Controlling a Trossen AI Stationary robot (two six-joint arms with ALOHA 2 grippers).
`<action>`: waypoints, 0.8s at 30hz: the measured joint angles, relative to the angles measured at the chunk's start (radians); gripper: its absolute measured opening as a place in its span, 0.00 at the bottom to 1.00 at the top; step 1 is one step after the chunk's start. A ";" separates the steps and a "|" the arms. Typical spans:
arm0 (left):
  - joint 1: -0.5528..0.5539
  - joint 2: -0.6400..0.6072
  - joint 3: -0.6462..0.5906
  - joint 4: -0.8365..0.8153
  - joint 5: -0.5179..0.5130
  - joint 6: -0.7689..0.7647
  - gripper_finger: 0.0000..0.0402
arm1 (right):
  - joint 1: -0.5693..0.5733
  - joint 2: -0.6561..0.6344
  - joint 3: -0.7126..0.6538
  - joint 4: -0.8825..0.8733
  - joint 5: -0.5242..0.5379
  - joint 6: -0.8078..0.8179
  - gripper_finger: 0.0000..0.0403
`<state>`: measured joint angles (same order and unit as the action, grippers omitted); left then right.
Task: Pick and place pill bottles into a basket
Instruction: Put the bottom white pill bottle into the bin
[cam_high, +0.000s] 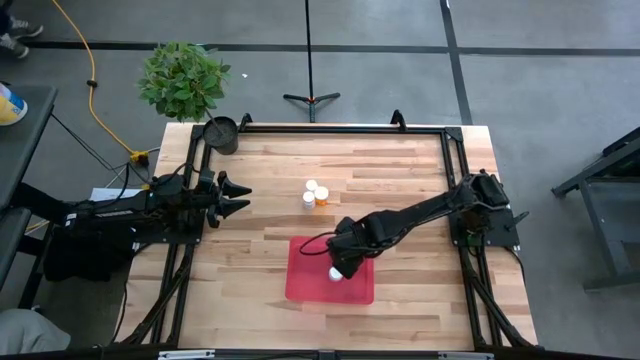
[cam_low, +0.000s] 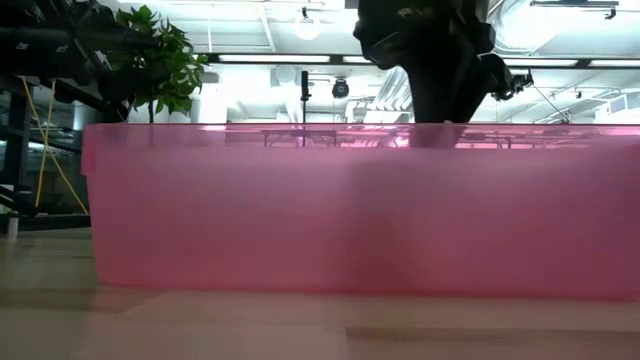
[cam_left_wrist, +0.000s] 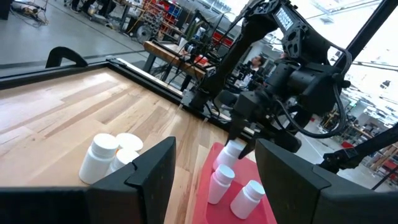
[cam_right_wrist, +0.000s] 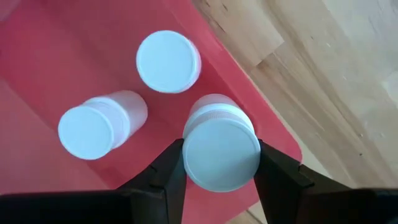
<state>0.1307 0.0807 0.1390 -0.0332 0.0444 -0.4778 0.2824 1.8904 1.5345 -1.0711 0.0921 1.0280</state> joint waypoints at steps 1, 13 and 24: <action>0.000 0.000 0.000 0.000 0.000 0.000 0.63 | -0.003 0.000 0.000 0.002 0.000 0.000 0.36; 0.000 0.000 0.000 0.000 0.000 -0.001 0.63 | -0.016 0.002 -0.078 0.058 -0.039 0.001 0.36; 0.000 0.000 0.000 0.000 0.000 -0.001 0.63 | -0.016 0.014 -0.078 0.082 -0.039 -0.004 0.36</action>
<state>0.1310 0.0807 0.1390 -0.0330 0.0444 -0.4786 0.2664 1.9041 1.4563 -0.9894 0.0528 1.0237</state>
